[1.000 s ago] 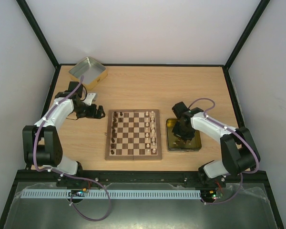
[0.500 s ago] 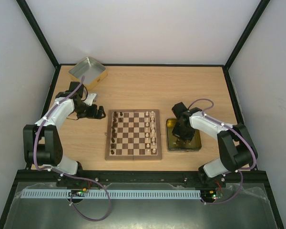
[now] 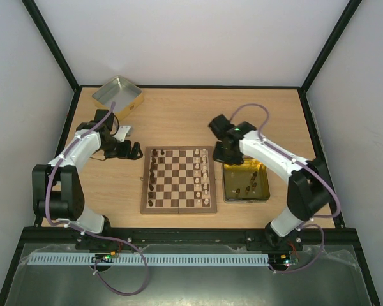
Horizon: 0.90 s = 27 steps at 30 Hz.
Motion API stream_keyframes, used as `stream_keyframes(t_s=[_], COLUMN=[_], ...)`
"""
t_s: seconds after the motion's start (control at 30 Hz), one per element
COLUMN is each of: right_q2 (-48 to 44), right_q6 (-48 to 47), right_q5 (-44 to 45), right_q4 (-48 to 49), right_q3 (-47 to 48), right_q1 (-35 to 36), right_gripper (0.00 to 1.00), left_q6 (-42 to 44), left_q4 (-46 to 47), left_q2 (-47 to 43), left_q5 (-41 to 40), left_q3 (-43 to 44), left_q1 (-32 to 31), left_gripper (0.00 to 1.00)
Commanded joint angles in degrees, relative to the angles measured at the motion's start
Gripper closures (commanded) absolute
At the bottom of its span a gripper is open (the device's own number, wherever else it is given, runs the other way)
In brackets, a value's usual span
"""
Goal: Set up the chess pieces on the board
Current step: Pick up the chess piece from the storage box, then place the chess piece on the chessboard.
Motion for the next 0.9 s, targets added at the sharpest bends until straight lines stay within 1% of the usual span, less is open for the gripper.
stream_keyframes(t_s=[0.0, 0.17, 0.33, 0.6, 0.87], right_q2=[7.51, 19.28, 28.16, 36.34, 40.27], right_q6=[1.62, 1.20, 0.34, -1.11, -1.73], right_q5=[1.34, 0.45, -2.89, -4.41, -4.97], right_q4=[-4.91, -7.18, -8.06, -9.68, -10.62], right_q3=[11.63, 26.22, 36.47, 46.79, 50.01], right_q1=[8.04, 15.05, 18.54, 20.45, 21.06], right_gripper=[0.95, 0.95, 0.95, 0.95, 0.95], left_q6=[0.04, -0.20, -0.40, -0.76, -0.89], left_q4=[-0.22, 0.04, 0.58, 1.05, 1.02], left_q2=[-0.22, -1.00, -1.97, -2.75, -2.90], left_q5=[0.01, -1.37, -2.69, -3.80, -3.75], left_q3=[1.04, 0.81, 0.07, -0.63, -0.51], left_q1=[-0.31, -0.31, -0.16, 0.21, 0.63], left_gripper=[0.00, 0.00, 0.00, 0.00, 0.00])
